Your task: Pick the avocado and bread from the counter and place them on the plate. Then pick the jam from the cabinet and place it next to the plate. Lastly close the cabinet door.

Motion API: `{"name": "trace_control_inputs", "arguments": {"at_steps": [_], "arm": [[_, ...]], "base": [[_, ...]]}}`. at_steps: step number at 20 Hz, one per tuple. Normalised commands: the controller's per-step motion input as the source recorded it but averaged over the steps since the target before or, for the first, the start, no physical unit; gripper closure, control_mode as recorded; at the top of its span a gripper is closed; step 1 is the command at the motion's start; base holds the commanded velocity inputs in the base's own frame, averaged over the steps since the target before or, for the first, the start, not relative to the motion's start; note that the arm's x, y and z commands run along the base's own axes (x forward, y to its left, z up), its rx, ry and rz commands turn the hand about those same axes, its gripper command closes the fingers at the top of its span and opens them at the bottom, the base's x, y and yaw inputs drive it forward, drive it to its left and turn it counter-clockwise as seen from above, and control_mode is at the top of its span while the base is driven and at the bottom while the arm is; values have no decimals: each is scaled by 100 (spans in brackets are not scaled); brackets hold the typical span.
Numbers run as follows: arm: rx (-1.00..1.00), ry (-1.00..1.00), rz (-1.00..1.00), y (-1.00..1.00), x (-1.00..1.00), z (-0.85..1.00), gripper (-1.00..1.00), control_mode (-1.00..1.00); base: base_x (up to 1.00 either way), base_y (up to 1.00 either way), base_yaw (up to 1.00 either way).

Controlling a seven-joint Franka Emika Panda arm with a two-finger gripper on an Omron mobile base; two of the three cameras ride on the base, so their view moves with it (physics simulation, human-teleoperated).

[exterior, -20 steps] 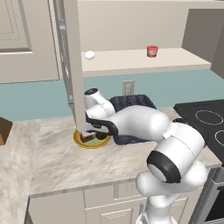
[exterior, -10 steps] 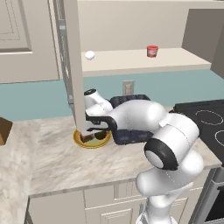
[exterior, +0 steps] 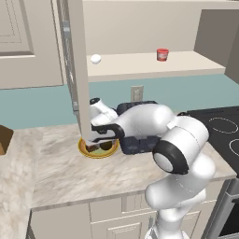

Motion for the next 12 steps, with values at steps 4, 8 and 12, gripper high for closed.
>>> {"name": "trace_control_inputs", "arguments": {"at_steps": [4,8,12], "arm": [[0,0,-2,0,23,-19,100,-100],[-2,0,-1,0,29,-19,100,-100],[-1,-1,0,0,27,-15,100,-100]], "base": [[0,0,0],[0,0,0],[0,0,0]]}}
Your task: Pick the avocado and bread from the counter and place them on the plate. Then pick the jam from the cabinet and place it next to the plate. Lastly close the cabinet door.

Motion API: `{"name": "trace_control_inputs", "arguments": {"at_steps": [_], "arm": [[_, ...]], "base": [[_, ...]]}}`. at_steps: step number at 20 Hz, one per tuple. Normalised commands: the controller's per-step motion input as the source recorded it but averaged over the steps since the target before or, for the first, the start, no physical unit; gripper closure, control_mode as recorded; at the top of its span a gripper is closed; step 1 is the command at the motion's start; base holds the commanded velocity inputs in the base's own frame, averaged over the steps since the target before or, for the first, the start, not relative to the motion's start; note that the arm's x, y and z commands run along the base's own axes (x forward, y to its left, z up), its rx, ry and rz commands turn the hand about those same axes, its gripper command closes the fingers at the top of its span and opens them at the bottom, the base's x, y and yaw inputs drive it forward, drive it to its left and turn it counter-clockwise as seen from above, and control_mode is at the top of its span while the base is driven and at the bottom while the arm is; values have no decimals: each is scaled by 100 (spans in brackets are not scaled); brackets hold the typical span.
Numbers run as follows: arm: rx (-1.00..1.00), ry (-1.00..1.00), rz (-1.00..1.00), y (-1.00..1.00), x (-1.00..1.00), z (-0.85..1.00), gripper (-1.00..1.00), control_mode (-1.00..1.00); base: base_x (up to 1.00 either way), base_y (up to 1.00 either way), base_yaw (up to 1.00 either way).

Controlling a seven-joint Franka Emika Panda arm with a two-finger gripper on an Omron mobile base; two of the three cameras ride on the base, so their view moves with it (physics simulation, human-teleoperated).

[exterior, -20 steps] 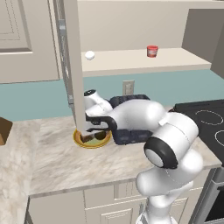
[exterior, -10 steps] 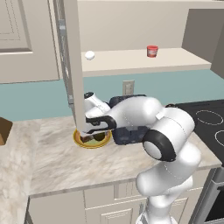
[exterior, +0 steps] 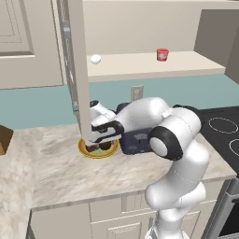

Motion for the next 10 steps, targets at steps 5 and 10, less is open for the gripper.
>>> {"name": "trace_control_inputs", "arguments": {"at_steps": [5,10], "arm": [[0,-2,0,2,20,-17,100,-100],[0,0,0,6,15,-18,100,-100]], "base": [[0,0,0],[0,0,0]]}}
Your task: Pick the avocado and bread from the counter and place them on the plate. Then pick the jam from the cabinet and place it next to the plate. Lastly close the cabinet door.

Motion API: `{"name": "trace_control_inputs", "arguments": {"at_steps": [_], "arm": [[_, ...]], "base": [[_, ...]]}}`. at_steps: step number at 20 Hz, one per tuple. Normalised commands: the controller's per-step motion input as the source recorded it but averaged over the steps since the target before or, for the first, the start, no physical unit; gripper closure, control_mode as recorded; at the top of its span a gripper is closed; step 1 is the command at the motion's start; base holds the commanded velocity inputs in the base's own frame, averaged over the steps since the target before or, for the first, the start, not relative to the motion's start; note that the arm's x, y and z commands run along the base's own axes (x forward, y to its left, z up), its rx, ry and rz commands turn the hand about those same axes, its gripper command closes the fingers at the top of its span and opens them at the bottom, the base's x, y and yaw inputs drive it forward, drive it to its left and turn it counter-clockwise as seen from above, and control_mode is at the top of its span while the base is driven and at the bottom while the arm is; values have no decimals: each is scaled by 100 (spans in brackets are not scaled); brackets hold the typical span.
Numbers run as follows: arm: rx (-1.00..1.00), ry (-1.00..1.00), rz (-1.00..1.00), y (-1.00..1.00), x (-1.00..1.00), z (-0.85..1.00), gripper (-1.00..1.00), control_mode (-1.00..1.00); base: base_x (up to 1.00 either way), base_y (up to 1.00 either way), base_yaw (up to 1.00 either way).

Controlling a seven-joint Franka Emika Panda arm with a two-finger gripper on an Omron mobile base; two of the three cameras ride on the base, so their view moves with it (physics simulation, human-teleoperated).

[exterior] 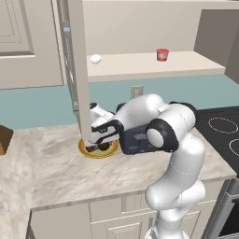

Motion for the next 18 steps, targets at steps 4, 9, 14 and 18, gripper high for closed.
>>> {"name": "trace_control_inputs", "arguments": {"at_steps": [4,9,14,18], "arm": [[0,-1,0,1,13,-11,100,-100],[0,-4,0,16,19,-3,-100,-100],[0,-7,0,10,5,0,-100,-100],[0,-5,0,4,0,2,-100,-100]], "base": [[0,0,0],[0,0,0],[0,0,0],[0,0,0]]}}
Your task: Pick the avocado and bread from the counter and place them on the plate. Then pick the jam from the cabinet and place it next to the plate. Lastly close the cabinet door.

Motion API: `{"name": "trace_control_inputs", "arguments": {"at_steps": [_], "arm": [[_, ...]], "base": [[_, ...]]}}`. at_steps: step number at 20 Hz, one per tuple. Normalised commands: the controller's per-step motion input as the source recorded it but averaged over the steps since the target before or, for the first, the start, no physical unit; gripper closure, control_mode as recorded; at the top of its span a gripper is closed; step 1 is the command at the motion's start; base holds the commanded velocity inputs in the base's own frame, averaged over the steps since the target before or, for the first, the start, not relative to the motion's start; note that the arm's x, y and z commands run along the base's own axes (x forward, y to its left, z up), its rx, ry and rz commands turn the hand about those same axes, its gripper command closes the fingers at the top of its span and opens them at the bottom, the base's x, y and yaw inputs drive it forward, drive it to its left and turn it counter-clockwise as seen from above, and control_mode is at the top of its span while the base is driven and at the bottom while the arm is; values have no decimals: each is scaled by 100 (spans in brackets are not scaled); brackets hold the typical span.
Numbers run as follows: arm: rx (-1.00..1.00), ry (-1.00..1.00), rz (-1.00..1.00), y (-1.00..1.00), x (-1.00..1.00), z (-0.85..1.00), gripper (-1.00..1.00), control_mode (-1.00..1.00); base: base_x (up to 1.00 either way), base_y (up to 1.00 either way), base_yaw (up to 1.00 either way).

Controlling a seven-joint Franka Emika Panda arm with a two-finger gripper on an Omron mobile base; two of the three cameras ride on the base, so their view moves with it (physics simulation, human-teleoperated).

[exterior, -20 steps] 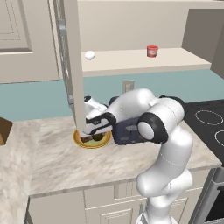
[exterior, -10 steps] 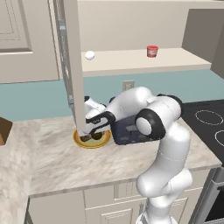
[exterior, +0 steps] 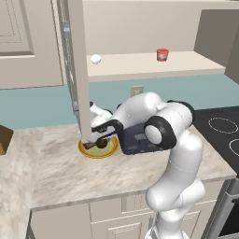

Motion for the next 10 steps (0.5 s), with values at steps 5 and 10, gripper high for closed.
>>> {"name": "trace_control_inputs", "arguments": {"at_steps": [5,10], "arm": [[0,-6,0,0,0,5,-100,-100],[0,-4,0,-6,0,37,-100,-100]], "base": [[0,0,0],[0,0,0]]}}
